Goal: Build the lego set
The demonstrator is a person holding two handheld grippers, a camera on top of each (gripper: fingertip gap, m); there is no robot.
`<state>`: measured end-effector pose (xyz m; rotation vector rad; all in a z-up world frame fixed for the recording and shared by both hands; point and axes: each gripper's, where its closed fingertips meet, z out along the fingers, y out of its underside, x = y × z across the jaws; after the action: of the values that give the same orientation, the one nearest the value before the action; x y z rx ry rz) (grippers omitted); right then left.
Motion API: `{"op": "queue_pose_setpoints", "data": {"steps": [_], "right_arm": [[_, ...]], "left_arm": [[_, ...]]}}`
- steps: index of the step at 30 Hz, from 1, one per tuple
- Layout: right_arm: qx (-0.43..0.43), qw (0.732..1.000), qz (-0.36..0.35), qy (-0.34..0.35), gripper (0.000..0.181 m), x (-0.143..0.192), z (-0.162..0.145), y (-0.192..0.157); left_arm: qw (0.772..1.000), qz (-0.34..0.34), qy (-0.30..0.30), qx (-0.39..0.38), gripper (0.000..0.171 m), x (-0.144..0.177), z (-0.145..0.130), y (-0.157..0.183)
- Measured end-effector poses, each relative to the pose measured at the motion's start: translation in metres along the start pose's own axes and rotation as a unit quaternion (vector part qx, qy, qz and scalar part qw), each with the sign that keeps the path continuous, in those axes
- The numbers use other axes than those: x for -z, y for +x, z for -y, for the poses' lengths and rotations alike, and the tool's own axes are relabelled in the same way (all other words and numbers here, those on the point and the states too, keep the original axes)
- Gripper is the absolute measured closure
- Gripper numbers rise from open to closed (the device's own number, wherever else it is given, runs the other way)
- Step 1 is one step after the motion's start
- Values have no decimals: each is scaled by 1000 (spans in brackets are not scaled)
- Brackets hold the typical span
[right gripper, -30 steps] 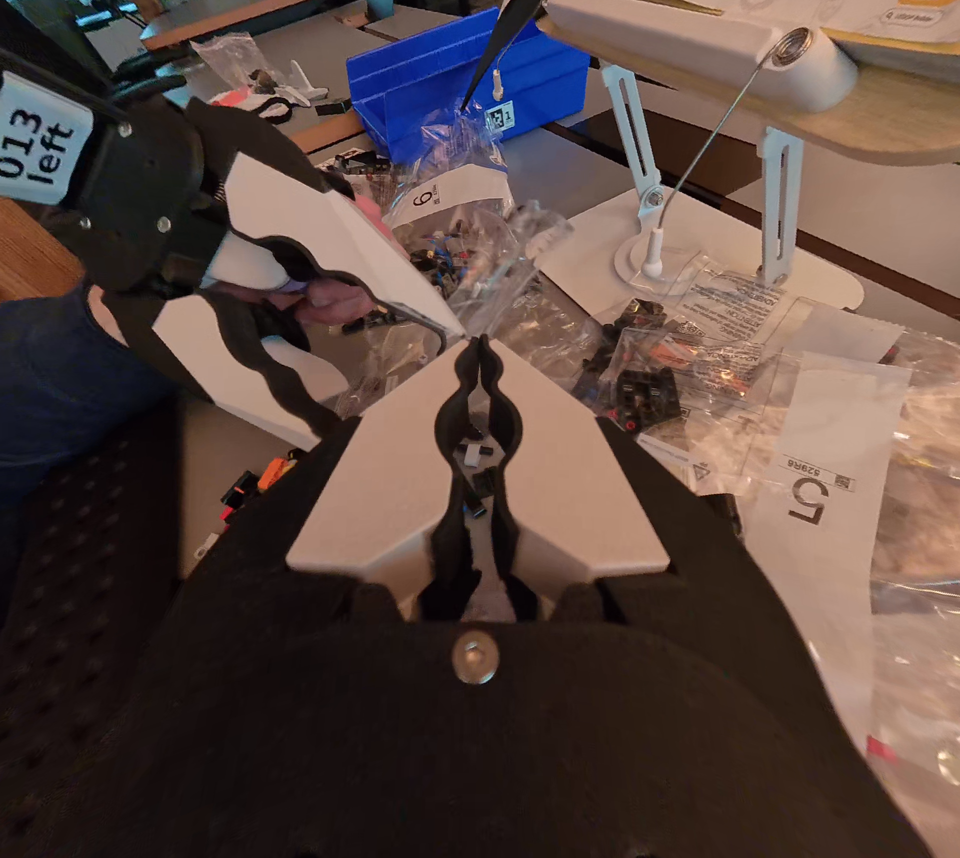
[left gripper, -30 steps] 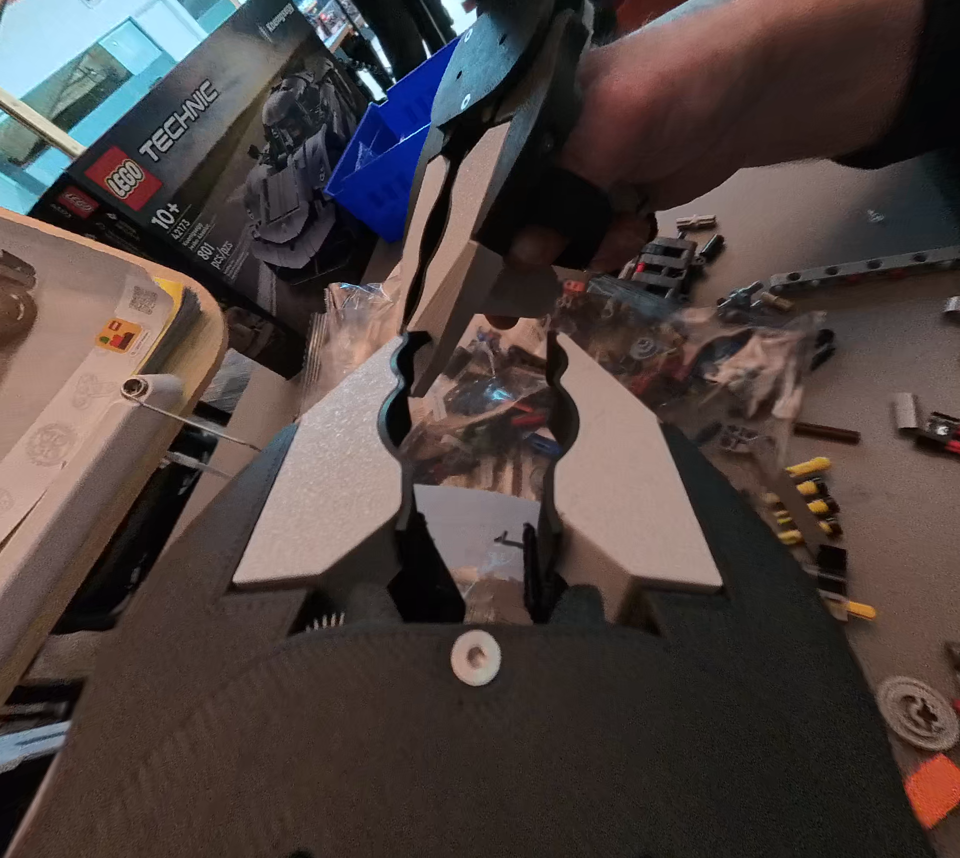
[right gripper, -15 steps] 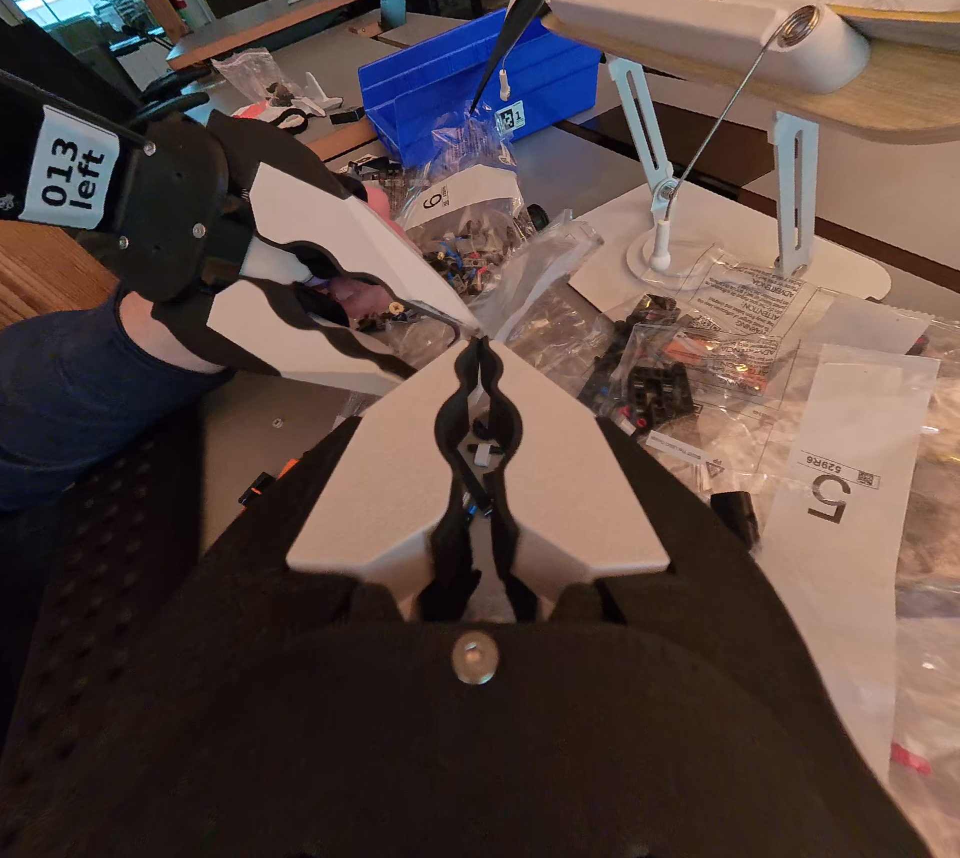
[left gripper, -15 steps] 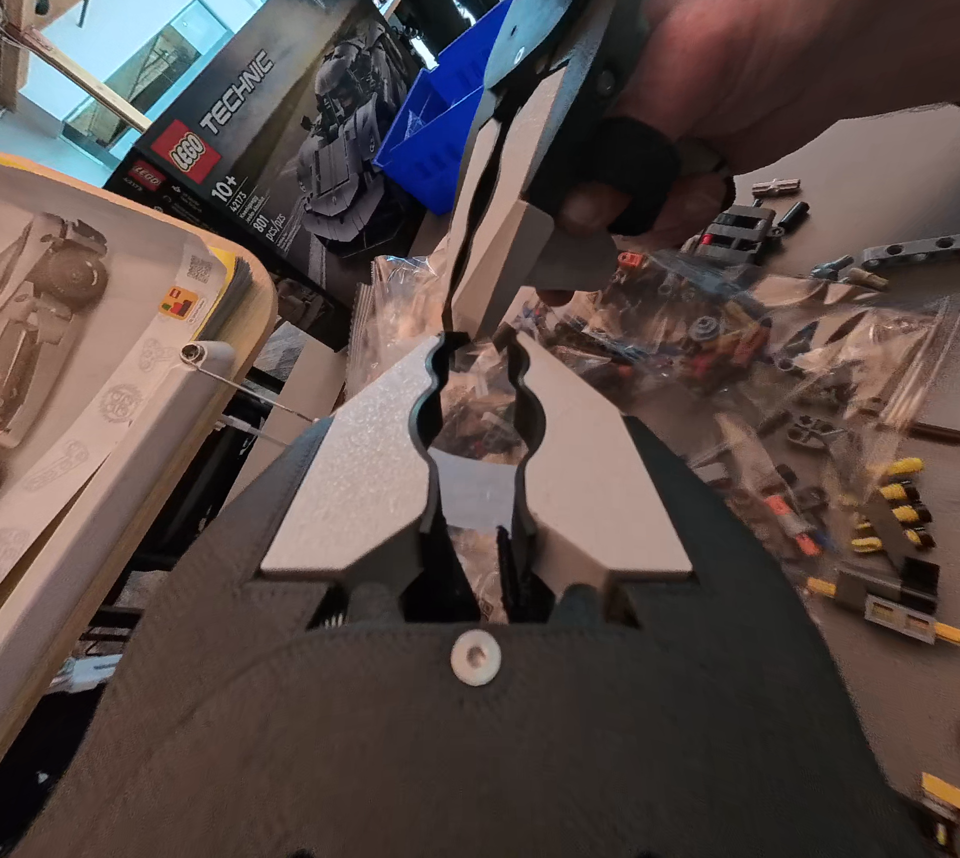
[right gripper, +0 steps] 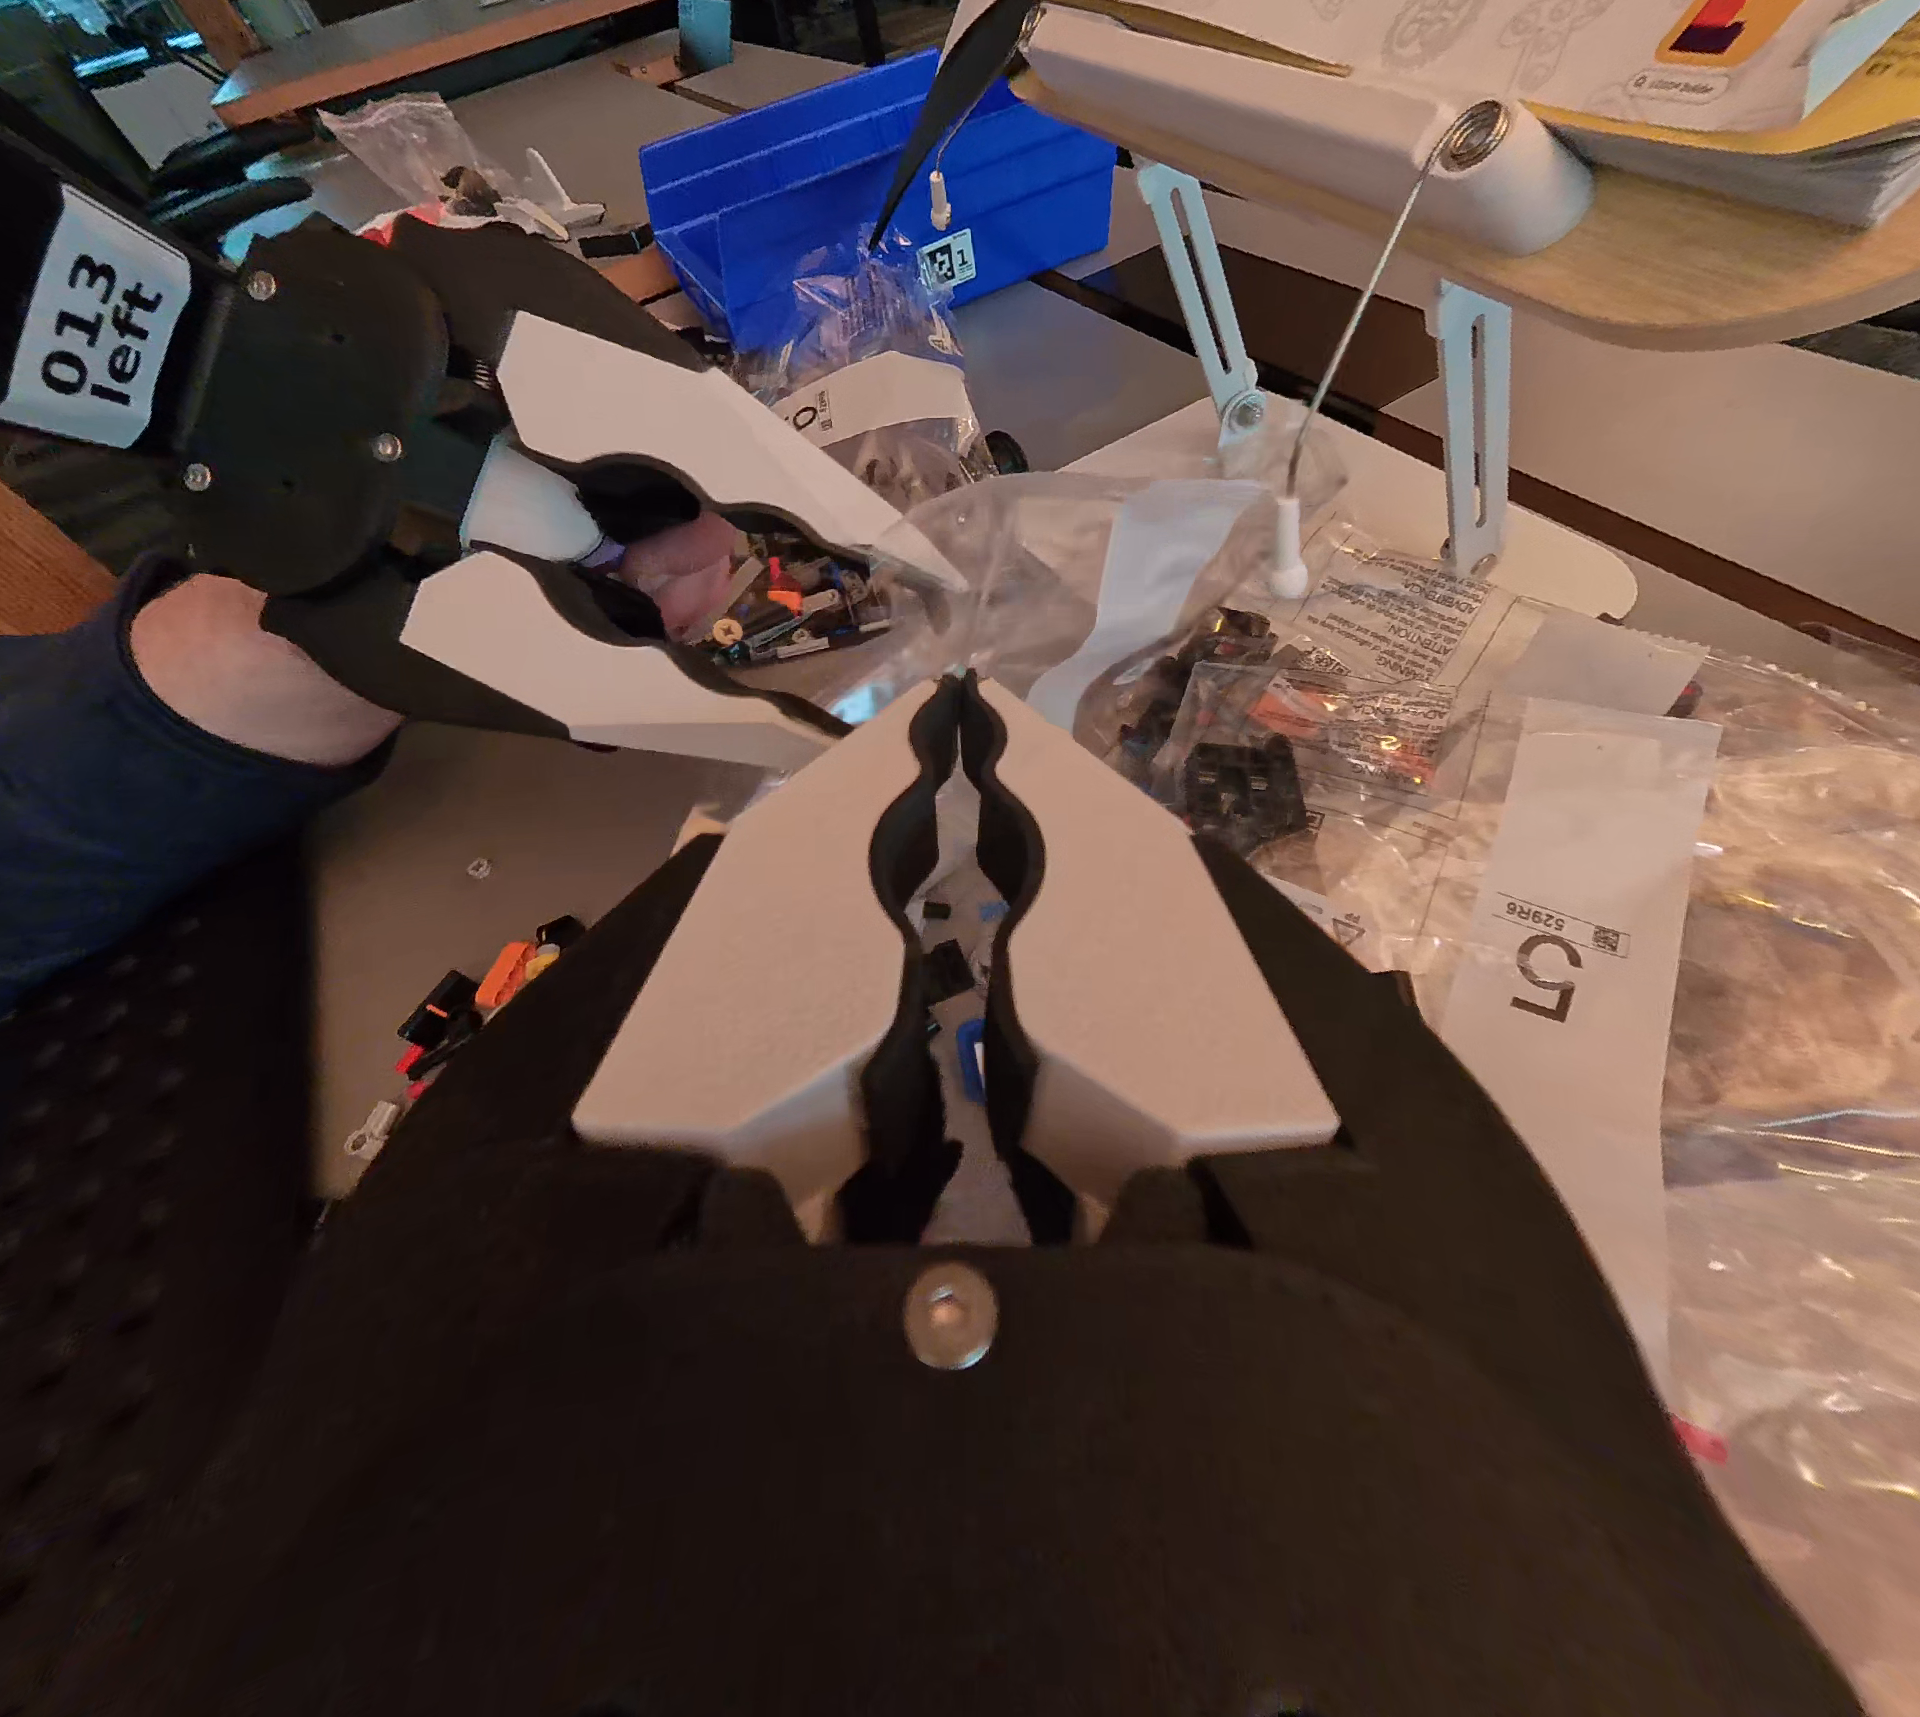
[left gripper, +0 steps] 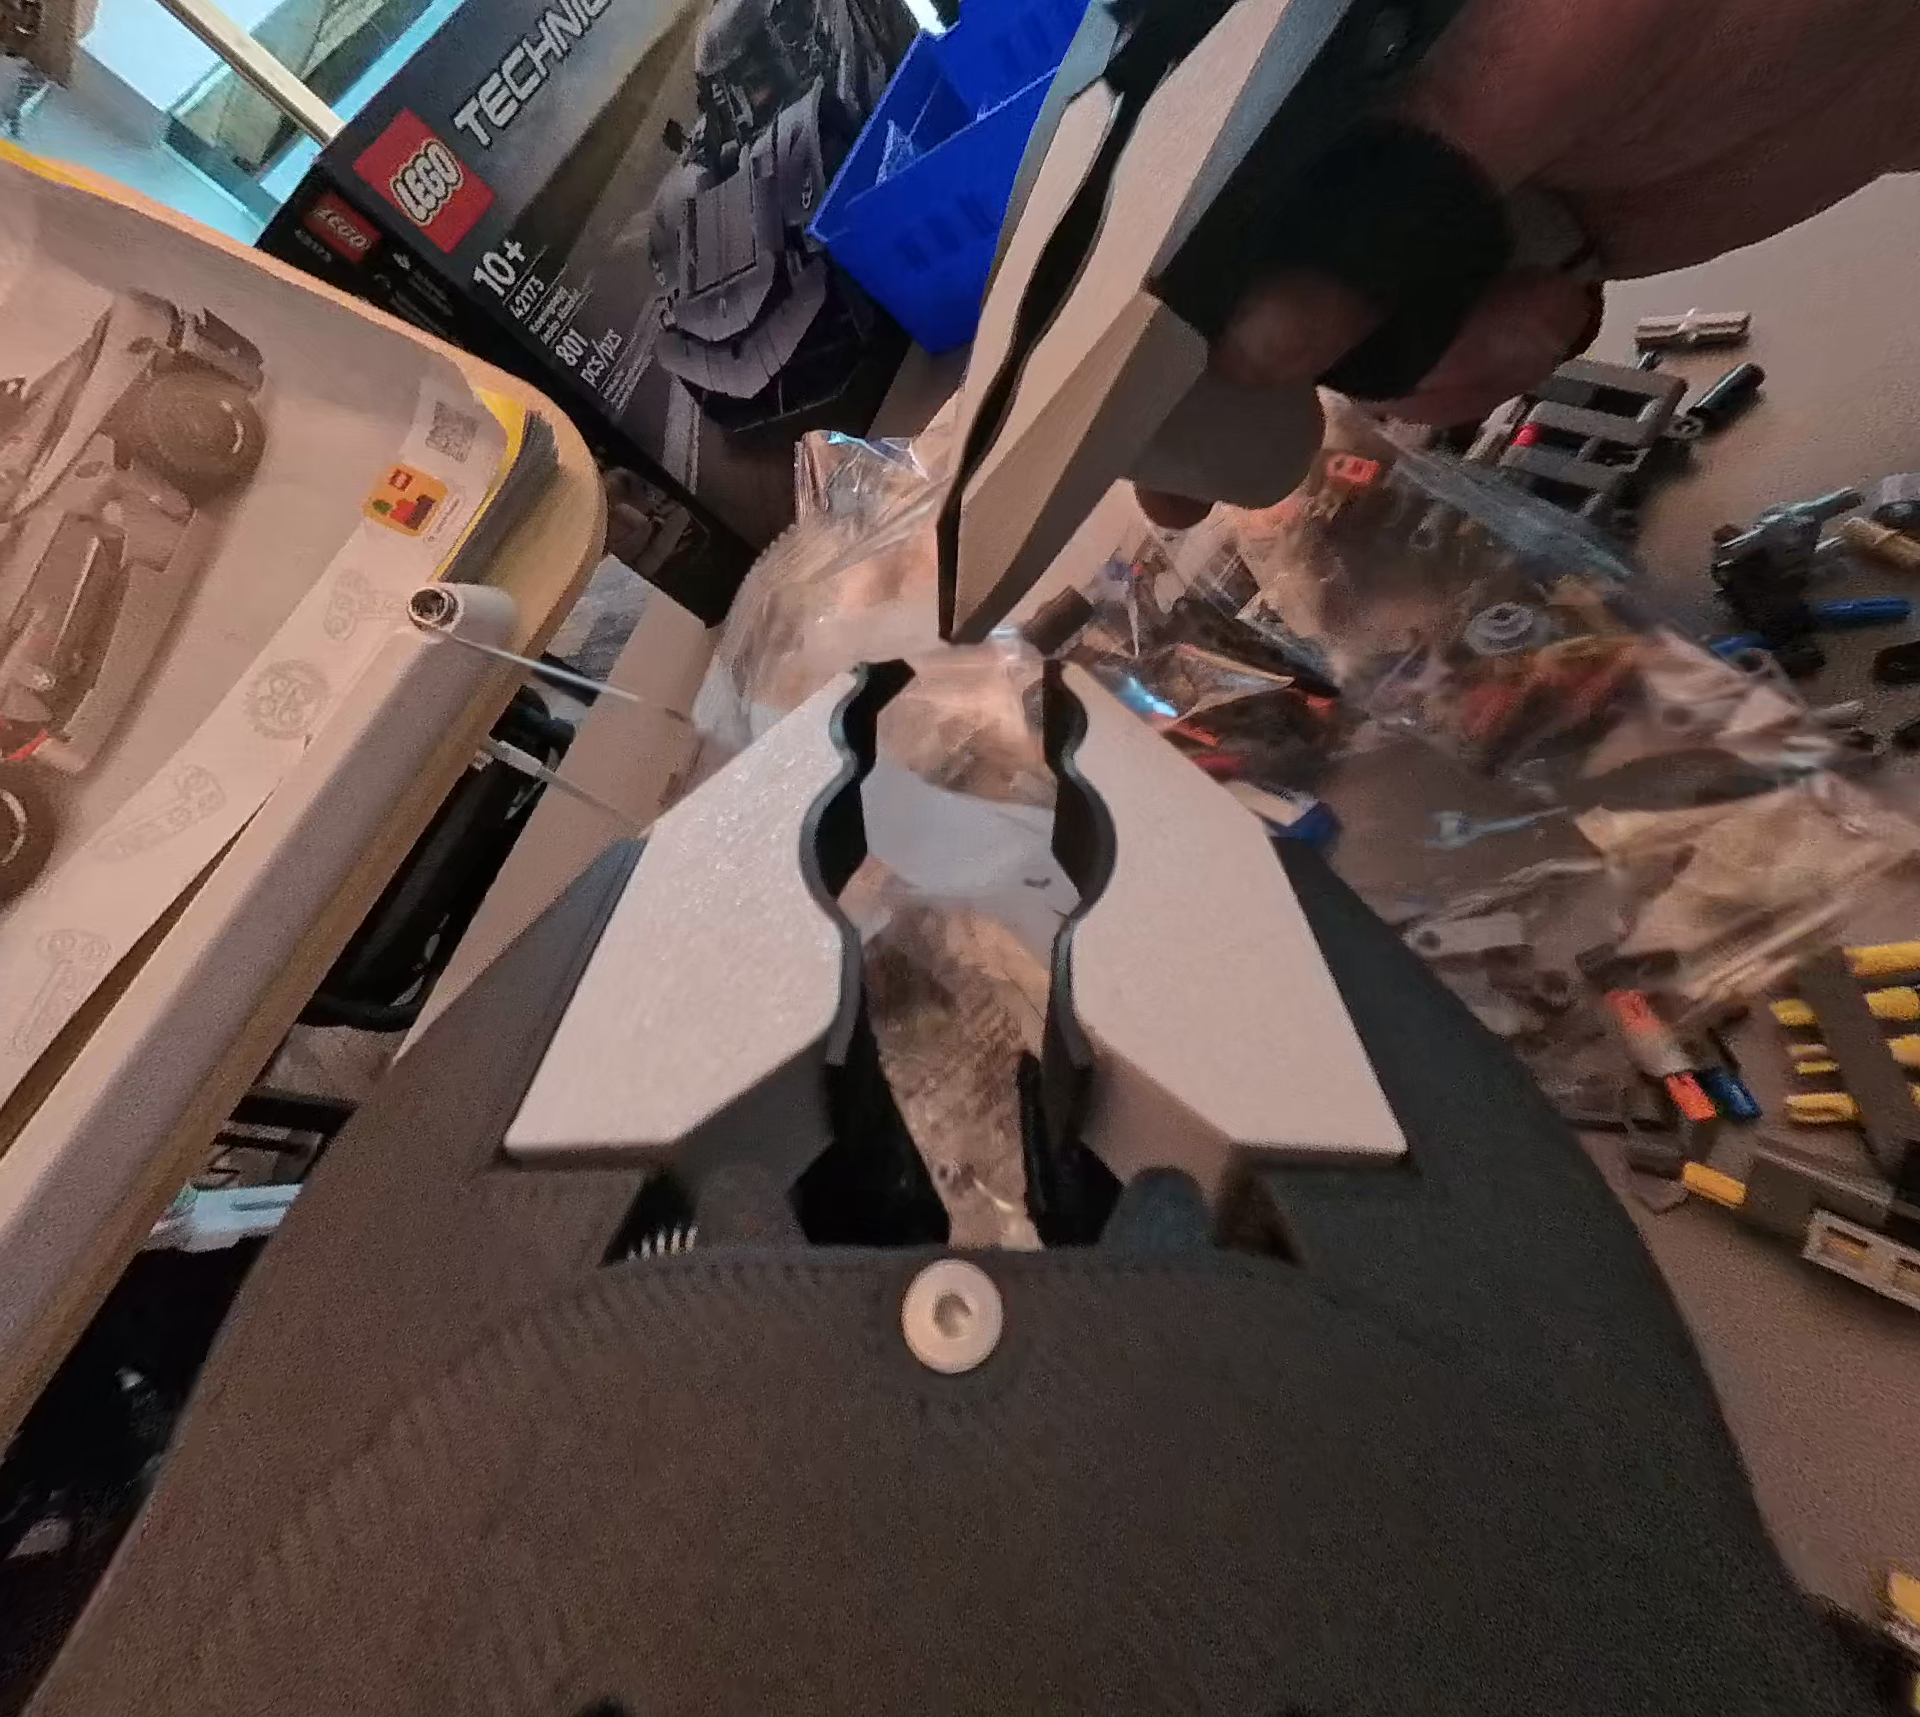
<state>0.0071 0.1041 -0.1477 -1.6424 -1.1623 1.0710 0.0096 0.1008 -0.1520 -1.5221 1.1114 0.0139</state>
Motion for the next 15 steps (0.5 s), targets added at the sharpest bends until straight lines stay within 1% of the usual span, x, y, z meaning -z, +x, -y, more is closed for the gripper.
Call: {"op": "queue_pose_setpoints", "data": {"steps": [2, 4, 8, 11, 15], "right_arm": [[0, 1000, -4, 5, 181, 1, 2, 1], [-1, 1000, -6, 7, 181, 2, 3, 2], [-4, 1000, -7, 11, 181, 3, 4, 3], [-4, 1000, -8, 12, 181, 3, 4, 4], [-3, 1000, -9, 12, 181, 3, 4, 4]], "left_arm": [[1000, 3, -11, 5, 138, -1, -5, -2], [999, 12, -34, 7, 129, -3, -14, -6], [998, 19, -52, 26, 124, -3, -25, -12], [997, 17, -65, 41, 123, -2, -31, -14], [994, 5, -95, 55, 126, -2, -44, -13]]}}
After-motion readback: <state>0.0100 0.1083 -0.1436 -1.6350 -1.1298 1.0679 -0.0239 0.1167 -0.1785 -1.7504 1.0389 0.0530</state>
